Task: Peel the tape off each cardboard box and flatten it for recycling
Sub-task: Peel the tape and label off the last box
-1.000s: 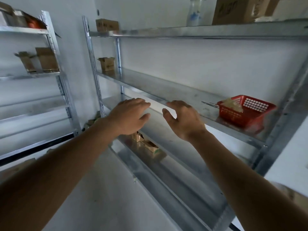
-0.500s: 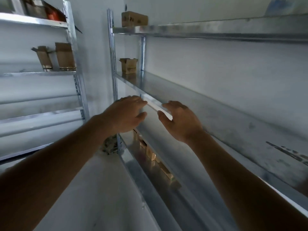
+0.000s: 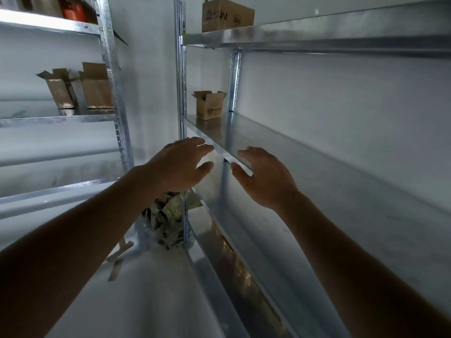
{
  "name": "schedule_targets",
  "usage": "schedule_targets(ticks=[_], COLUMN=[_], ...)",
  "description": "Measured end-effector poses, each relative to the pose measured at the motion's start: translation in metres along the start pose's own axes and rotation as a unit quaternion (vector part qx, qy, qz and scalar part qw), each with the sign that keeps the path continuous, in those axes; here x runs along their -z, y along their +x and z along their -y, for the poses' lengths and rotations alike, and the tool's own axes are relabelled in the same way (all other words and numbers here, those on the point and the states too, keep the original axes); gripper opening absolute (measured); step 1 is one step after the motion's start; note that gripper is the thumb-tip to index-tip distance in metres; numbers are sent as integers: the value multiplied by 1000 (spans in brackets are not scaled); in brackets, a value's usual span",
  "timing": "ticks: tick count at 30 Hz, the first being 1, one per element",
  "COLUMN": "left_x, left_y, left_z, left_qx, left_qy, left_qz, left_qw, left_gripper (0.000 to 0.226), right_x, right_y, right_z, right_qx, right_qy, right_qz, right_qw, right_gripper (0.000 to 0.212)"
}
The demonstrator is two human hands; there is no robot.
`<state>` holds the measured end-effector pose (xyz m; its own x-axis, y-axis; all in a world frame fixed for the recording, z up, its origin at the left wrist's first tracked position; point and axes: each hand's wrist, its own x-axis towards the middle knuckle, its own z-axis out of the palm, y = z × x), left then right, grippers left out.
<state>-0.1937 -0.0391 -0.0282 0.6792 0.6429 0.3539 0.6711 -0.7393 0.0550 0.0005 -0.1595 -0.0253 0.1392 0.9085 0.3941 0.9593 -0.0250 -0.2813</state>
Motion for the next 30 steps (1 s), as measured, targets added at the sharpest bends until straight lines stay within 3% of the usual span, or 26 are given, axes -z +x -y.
schedule_targets(ticks=[7,14,25,30], left_x=[-31,-63,-153,-180], left_y=[105,202,388,464], left_z=[142,253,377,418], left_qx=[-26,-32,-35,-42], left_qy=[-8,-31,-53,-77], left_qz=[21,28,63,86], left_qw=[999,999,996,992], left_gripper=[59,59,59,58], right_x=[-78,-153,-257,-283], right_y=[150,286,506,580], right_z=[23,26,-25,-50], right_qx=[-40,-67,-103,-133], right_qy=[-6,-36,-11,6], right_qz=[-13,27,15,-27], right_qw=[999,997,994,991], right_gripper=[56,60,39,63])
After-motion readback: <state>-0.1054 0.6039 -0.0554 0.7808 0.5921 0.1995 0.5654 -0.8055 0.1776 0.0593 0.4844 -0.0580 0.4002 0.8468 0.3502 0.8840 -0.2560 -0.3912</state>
